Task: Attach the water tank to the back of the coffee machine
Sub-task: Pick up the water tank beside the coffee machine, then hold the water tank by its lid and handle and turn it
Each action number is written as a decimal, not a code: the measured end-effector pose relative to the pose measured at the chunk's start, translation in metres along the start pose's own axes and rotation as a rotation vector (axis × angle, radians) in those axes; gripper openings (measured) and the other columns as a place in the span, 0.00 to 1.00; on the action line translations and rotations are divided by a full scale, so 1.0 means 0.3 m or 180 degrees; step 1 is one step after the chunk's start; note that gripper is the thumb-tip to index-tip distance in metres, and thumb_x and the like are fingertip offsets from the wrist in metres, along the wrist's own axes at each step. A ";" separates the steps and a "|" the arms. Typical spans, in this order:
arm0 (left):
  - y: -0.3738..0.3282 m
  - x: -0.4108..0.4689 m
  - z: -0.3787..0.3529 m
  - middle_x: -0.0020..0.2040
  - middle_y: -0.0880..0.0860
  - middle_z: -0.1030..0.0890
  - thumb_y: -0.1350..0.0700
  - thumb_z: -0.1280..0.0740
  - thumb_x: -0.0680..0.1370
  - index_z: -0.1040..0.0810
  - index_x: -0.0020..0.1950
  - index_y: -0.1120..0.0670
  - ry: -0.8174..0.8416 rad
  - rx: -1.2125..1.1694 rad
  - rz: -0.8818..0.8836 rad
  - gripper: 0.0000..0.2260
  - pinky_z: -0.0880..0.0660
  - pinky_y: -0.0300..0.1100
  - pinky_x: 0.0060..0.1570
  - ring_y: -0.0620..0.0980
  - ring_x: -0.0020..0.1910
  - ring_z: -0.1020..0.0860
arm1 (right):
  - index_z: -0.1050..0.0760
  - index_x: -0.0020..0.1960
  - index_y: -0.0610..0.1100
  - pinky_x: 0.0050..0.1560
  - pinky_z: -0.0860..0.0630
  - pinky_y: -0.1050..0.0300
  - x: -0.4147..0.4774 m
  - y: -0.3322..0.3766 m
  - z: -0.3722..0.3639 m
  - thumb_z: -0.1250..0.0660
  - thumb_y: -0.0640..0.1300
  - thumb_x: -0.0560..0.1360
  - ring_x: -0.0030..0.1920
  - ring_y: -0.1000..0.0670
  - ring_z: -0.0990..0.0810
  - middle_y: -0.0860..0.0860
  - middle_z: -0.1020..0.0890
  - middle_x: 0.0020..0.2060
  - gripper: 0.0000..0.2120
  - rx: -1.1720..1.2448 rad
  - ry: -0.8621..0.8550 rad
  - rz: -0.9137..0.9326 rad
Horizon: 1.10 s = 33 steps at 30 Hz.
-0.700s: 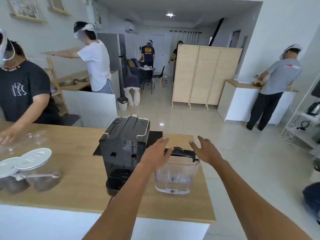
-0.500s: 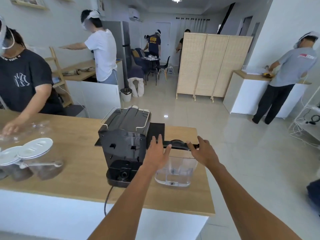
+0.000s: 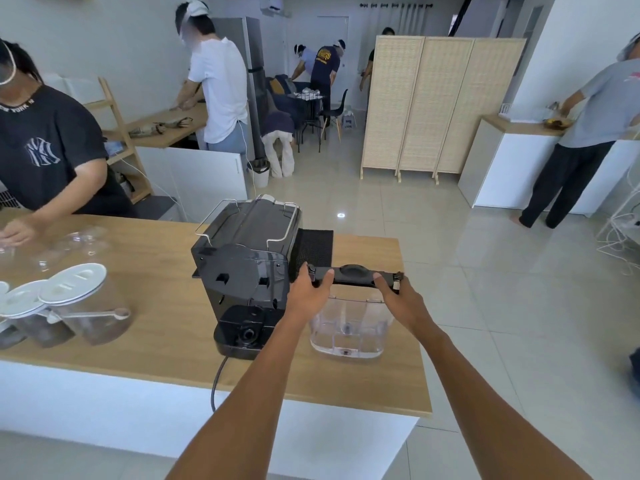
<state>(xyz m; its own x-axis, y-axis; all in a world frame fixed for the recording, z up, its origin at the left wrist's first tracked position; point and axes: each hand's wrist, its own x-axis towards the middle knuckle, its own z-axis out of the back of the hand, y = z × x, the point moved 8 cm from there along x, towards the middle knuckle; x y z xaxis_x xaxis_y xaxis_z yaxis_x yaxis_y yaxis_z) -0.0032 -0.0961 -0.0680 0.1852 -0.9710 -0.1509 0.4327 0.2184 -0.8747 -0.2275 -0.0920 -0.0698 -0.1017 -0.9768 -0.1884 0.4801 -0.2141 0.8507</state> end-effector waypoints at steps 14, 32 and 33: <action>0.029 -0.008 0.024 0.70 0.50 0.22 0.37 0.28 0.73 0.34 0.78 0.48 -0.0419 -0.0392 -0.0359 0.37 0.27 0.51 0.68 0.51 0.69 0.25 | 0.36 0.76 0.61 0.63 0.29 0.54 0.005 -0.005 0.047 0.36 0.64 0.78 0.60 0.51 0.24 0.61 0.22 0.59 0.29 0.0336 -0.0196 0.0621; 0.007 -0.043 0.048 0.41 0.50 0.15 0.38 0.25 0.69 0.24 0.53 0.54 -0.1097 -0.0490 -0.0800 0.24 0.20 0.38 0.36 0.45 0.39 0.17 | 0.28 0.69 0.52 0.50 0.24 0.64 -0.019 -0.023 0.076 0.27 0.58 0.74 0.60 0.54 0.21 0.55 0.18 0.57 0.27 0.0558 -0.1217 0.1003; 0.011 -0.040 0.046 0.43 0.49 0.15 0.36 0.26 0.69 0.24 0.55 0.53 -0.1029 -0.0455 -0.0778 0.25 0.19 0.39 0.39 0.46 0.42 0.15 | 0.29 0.69 0.52 0.49 0.26 0.66 -0.020 -0.024 0.072 0.28 0.59 0.75 0.59 0.54 0.21 0.56 0.19 0.56 0.26 0.0556 -0.1197 0.0990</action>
<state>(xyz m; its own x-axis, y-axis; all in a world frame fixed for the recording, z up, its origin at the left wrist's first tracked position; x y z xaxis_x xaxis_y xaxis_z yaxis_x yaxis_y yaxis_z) 0.0081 -0.0823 -0.0628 0.3693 -0.9073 0.2011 0.3759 -0.0520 -0.9252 -0.2493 -0.0848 -0.0643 -0.2989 -0.9214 0.2485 0.3881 0.1206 0.9137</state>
